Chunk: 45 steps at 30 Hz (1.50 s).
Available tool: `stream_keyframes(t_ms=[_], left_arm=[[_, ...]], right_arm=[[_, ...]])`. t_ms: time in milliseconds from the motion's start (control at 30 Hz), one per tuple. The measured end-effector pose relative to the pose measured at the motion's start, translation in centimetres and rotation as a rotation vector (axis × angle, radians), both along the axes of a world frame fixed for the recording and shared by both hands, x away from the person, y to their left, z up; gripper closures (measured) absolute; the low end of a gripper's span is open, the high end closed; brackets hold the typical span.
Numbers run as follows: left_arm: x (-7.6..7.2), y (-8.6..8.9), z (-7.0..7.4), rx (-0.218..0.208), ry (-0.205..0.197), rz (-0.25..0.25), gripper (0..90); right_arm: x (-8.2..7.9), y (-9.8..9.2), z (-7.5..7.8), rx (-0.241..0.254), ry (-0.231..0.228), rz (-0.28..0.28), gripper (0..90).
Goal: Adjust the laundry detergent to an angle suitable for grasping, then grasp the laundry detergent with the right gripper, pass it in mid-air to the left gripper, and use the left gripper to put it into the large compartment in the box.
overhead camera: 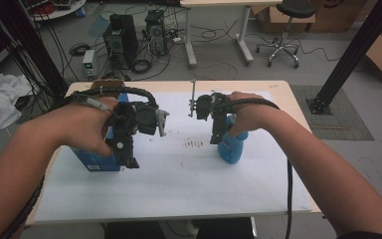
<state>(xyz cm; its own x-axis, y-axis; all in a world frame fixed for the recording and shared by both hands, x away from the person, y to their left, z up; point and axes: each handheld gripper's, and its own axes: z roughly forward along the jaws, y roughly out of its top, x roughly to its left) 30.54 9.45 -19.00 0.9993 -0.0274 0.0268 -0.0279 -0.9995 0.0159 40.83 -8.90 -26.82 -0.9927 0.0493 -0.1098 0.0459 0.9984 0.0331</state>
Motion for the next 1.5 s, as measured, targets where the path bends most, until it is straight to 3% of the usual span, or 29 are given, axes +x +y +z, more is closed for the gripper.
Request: stream_keyframes(t_ms=[433,967,1367,1433,1500], left_arm=[[-0.3,-0.2,-0.2,0.012,0.008,-0.003,0.1],[-0.4,0.1,-0.1,-0.002,-0.001,-0.003,0.1],[0.2,0.2,-0.5,0.002,0.001,0.002,0.1],[0.2,0.2,-0.5,-0.01,-0.002,0.003,0.1],[0.2,0.2,-0.4,-0.013,-0.004,0.001,0.1]], right_arm=[[-0.1,0.2,0.2,0.013,-0.007,0.002,0.0],[0.0,0.4,0.6,0.016,-0.021,0.004,0.0],[0.1,0.4,0.4,0.009,-0.023,-0.004,0.0],[0.1,0.3,0.6,0.028,-0.036,-0.012,0.0],[0.0,0.0,1.0,0.085,-0.027,-0.03,0.0]])
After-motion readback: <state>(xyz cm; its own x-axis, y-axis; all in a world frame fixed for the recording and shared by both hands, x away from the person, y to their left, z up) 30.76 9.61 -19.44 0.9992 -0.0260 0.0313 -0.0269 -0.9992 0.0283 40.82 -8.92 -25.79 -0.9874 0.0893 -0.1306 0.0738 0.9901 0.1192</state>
